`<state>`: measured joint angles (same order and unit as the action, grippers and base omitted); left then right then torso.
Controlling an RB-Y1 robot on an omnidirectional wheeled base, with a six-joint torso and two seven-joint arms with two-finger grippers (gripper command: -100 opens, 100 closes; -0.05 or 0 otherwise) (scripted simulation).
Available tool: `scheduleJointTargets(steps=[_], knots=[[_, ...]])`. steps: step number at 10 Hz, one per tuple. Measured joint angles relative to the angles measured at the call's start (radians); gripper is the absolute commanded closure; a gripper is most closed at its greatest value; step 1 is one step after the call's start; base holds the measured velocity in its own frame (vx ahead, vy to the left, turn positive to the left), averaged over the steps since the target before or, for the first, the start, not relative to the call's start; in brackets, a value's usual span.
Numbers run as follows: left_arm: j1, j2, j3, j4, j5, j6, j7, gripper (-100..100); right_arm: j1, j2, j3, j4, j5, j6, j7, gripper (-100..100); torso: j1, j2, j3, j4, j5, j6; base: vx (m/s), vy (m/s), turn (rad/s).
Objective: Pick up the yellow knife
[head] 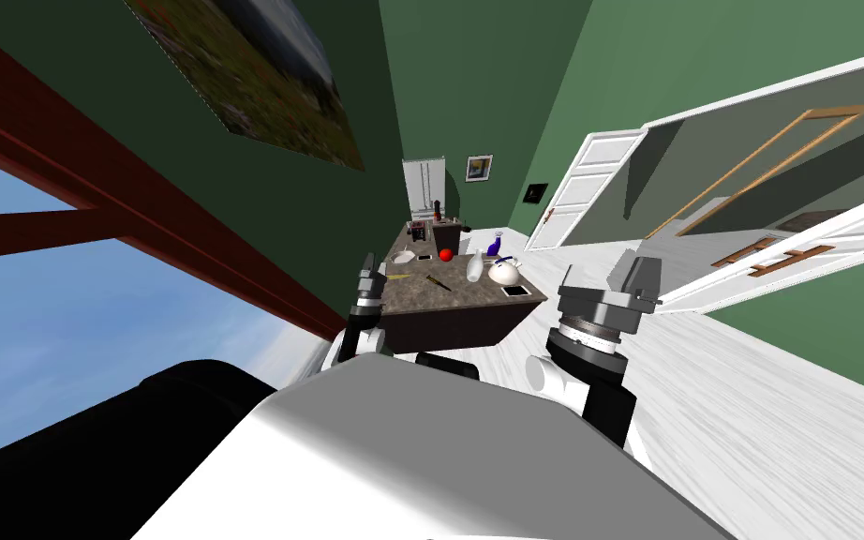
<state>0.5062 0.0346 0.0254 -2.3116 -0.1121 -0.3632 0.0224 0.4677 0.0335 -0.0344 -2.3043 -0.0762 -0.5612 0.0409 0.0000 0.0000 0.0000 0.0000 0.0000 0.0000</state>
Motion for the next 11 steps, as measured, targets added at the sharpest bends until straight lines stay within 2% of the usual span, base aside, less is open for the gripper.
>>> scheduleJointTargets(steps=[2, 4, 7, 9, 11], knots=[[-0.033, 0.028, 0.007, 0.035, 0.014, 0.029, -0.001, -100, 0.000, 0.000, 0.000, 0.000, 0.000, 0.000, 0.000, 0, 0.001, 0.000, 0.000, 0.000, 0.000, 0.000, -0.011, 0.017, -0.077], [-0.083, 0.044, 0.000, 0.059, 0.019, 0.084, -0.012, -100, 0.000, 0.000, 0.000, 0.000, 0.000, 0.000, 0.000, 0, 0.001, 0.000, 0.000, 0.000, 0.000, 0.000, -0.011, 0.016, -0.112], [-0.173, 0.089, 0.006, 0.161, 0.049, 0.153, -0.021, -100, 0.000, 0.000, 0.000, 0.000, 0.000, 0.000, 0.000, 0, 0.002, 0.000, 0.000, 0.000, 0.000, 0.000, -0.010, 0.019, -0.112], [-0.205, 0.101, -0.001, 0.194, 0.057, 0.196, -0.029, -100, 0.000, 0.000, 0.000, 0.000, 0.000, 0.000, 0.000, 0, 0.001, 0.000, 0.000, 0.000, 0.000, 0.000, -0.008, 0.012, -0.143], [-0.255, 0.132, 0.007, 0.246, 0.078, 0.245, -0.030, -100, 0.000, 0.000, 0.000, 0.000, 0.000, 0.000, 0.000, 0, 0.001, 0.000, 0.000, 0.000, 0.000, 0.000, -0.008, 0.012, -0.084]])
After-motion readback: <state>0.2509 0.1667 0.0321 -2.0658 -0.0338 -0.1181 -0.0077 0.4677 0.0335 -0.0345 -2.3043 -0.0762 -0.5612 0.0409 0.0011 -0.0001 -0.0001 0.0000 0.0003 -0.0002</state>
